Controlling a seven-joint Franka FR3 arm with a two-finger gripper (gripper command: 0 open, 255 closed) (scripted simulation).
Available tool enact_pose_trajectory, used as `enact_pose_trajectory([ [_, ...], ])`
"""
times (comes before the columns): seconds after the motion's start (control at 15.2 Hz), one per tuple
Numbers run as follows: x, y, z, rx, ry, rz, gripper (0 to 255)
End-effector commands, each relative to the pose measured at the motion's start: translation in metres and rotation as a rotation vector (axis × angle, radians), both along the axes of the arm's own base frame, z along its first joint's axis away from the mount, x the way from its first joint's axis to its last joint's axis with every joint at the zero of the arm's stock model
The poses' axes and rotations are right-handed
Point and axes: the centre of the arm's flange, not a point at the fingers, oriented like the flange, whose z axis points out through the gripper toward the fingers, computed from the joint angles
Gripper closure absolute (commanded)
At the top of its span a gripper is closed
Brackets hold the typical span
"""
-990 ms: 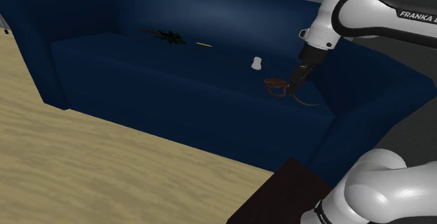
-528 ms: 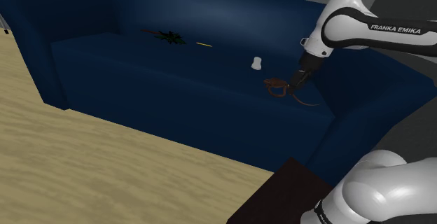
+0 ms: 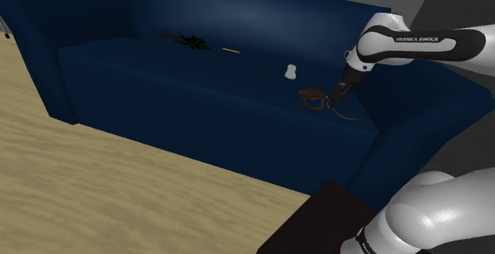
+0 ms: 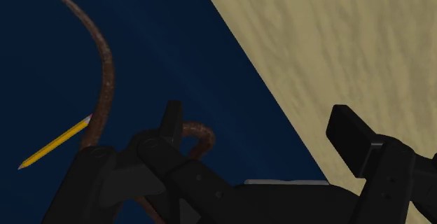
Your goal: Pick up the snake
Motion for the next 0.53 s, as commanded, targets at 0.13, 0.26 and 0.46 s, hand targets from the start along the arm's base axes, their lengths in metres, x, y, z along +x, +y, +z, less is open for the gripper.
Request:
enact_pose_trajectory([
  [0.13, 0.008, -0.044, -0.021, -0.01, -0.015, -0.033, 0],
  [0.26, 0.011, -0.067, -0.031, -0.014, -0.022, -0.05, 0],
  [0.46, 0.015, -0.103, -0.045, -0.021, -0.032, -0.075, 0],
])
